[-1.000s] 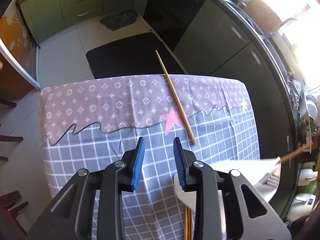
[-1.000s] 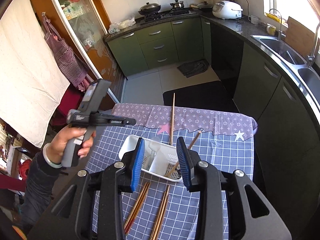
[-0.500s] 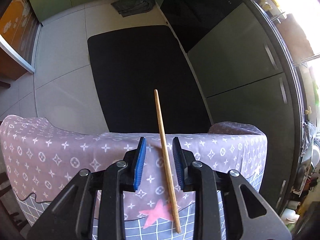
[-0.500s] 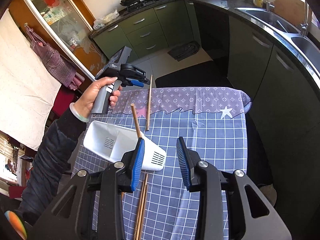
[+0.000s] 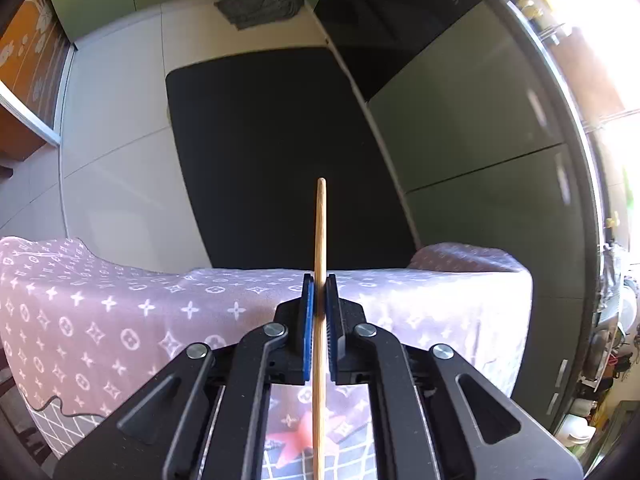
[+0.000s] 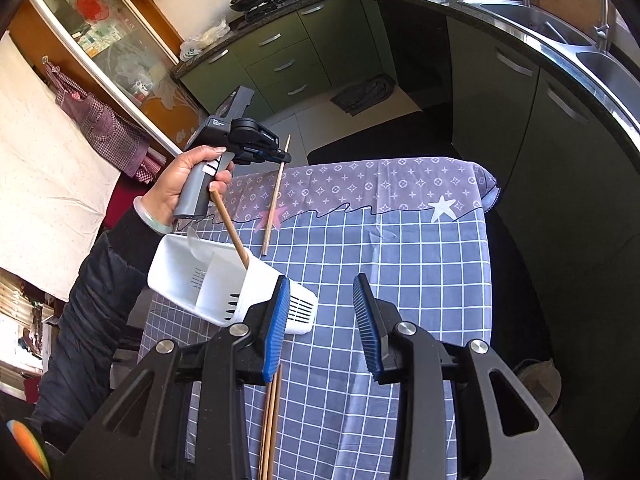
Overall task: Organize utensils
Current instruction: 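Lower the left tool's chopstick into the holder and open the left tool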
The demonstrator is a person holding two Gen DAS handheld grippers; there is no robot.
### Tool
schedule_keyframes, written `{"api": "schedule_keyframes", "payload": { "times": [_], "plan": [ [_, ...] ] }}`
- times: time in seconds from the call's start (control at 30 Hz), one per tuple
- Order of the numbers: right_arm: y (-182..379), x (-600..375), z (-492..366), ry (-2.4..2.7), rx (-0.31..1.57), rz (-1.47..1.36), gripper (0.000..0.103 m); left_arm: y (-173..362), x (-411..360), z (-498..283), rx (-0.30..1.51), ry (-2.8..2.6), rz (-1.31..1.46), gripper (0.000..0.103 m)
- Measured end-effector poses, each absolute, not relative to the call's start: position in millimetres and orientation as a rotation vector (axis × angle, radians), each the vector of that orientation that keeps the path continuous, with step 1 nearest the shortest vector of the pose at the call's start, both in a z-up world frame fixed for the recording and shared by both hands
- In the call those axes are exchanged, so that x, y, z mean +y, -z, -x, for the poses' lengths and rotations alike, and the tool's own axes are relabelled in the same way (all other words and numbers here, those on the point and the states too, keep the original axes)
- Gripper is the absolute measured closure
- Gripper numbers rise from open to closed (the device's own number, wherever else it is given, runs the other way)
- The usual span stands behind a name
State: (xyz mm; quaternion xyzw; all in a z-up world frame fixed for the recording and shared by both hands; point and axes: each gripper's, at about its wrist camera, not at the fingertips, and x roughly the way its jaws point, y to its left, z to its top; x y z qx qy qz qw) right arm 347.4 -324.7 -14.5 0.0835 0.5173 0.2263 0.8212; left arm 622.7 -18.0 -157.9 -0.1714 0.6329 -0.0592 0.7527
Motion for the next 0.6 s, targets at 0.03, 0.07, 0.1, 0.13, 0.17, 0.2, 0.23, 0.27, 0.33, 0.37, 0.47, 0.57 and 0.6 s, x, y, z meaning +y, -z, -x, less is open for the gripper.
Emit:
{"api": "schedule_keyframes", "payload": {
  "times": [0.03, 0.07, 0.1, 0.13, 0.17, 0.2, 0.23, 0.27, 0.33, 0.37, 0.47, 0.57, 0.6],
  "plan": [
    [11, -326, -343, -0.482, 1.095, -0.178, 0.069, 147, -11, -617, 1.348, 0.131, 0.379, 0.098],
    [8, -327, -338, -0.484, 1.090, -0.177, 0.069, 135, -8, -614, 1.314, 0.141, 0.388, 0.098],
    [5, -328, -333, -0.484, 1.083, -0.175, 0.069, 122, -6, -609, 1.276, 0.151, 0.389, 0.098],
    [1, -328, -327, -0.484, 1.077, -0.173, 0.069, 109, -3, -604, 1.235, 0.153, 0.384, 0.098],
    [-3, -329, -321, -0.485, 1.068, -0.170, 0.069, 95, -1, -599, 1.195, 0.153, 0.377, 0.098],
    [-7, -331, -315, -0.485, 1.061, -0.167, 0.069, 82, 1, -593, 1.160, 0.157, 0.375, 0.098],
    [-11, -332, -308, -0.486, 1.052, -0.165, 0.069, 70, 4, -585, 1.127, 0.157, 0.373, 0.098],
    [-14, -333, -302, -0.488, 1.043, -0.167, 0.069, 58, 7, -578, 1.096, 0.157, 0.368, 0.098],
    [-22, -336, -289, -0.493, 1.022, -0.166, 0.069, 32, 12, -559, 1.035, 0.150, 0.348, 0.098],
    [-25, -337, -283, -0.498, 1.011, -0.167, 0.069, 17, 15, -547, 0.998, 0.140, 0.332, 0.098],
    [-35, -337, -264, -0.520, 0.981, -0.174, 0.069, -28, 24, -512, 0.900, 0.121, 0.302, 0.098],
    [-44, -336, -245, -0.552, 0.953, -0.179, 0.069, -75, 30, -474, 0.821, 0.108, 0.272, 0.098],
    [-46, -336, -240, -0.561, 0.945, -0.181, 0.069, -91, 31, -461, 0.799, 0.105, 0.260, 0.098]
  ]
}}
